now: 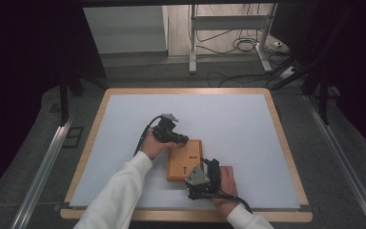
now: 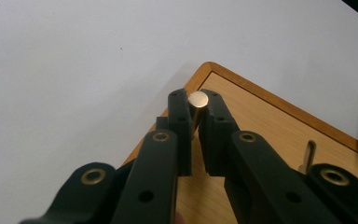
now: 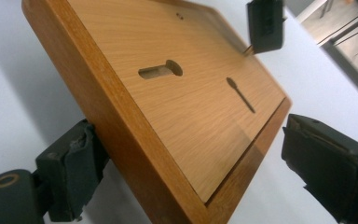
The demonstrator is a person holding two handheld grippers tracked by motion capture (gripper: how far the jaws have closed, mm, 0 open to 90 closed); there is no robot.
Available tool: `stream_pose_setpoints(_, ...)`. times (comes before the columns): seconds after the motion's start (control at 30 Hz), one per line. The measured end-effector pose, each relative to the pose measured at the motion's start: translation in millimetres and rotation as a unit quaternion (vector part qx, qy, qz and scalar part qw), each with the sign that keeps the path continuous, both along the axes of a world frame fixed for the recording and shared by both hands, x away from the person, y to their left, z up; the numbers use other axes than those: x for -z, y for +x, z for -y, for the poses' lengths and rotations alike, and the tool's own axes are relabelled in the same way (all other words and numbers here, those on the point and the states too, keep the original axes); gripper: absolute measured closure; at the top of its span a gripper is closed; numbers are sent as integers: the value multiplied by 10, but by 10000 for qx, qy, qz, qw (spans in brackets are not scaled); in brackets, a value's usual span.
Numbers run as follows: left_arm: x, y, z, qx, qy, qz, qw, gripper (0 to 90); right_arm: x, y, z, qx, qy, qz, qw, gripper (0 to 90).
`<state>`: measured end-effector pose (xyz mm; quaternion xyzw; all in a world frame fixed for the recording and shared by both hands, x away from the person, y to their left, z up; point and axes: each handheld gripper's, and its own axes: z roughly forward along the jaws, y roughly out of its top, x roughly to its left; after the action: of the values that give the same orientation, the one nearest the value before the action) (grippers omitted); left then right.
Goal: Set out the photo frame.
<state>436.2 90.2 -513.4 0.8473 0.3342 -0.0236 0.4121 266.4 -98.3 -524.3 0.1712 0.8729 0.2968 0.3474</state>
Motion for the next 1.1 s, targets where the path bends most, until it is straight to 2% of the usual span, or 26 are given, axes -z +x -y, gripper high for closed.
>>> stream_pose_setpoints(0.17,-12,-21,29,-41,105,177,9998,843,-69,-21,-18,-179,-73,258,9995,211)
stream_pose_setpoints(0.37,-4,-7,29,-165,111,171,9997,840,-195,24,-62,-350,-191,240,9989,322)
stream_pose_setpoints(0.47,0,0,29,-182,120,174,9996,834,-236,36,-58,-396,-155,177,9989,390)
stream_pose_setpoints(0.6,-4,-3,38,-200,171,191,9995,822,-270,53,-24,-377,-109,197,9990,406)
stream_pose_setpoints(0.7,-2,-8,35,-269,128,218,9993,808,-297,61,-5,-362,-65,226,9991,421)
stream_pose_setpoints(0.83,-38,-47,-14,-433,86,378,9983,704,-318,72,15,-362,-35,202,9991,427)
stream_pose_setpoints(0.9,-92,-81,-78,-578,52,508,9970,599,-315,76,23,-378,-38,194,9991,427)
stream_pose_setpoints(0.93,-120,-103,-118,-641,-8,552,9964,512,-315,79,26,-376,-44,189,9991,427)
stream_pose_setpoints(0.97,-149,-133,-159,-702,-53,598,9957,512,-315,79,26,-376,-44,189,9991,427)
stream_pose_setpoints(1.0,-175,-170,-203,-756,-79,658,9949,455,-320,79,30,-364,-49,189,9991,430)
stream_pose_setpoints(1.1,-221,-306,-354,-888,-92,791,9929,423,-326,81,34,-351,-33,199,9992,433)
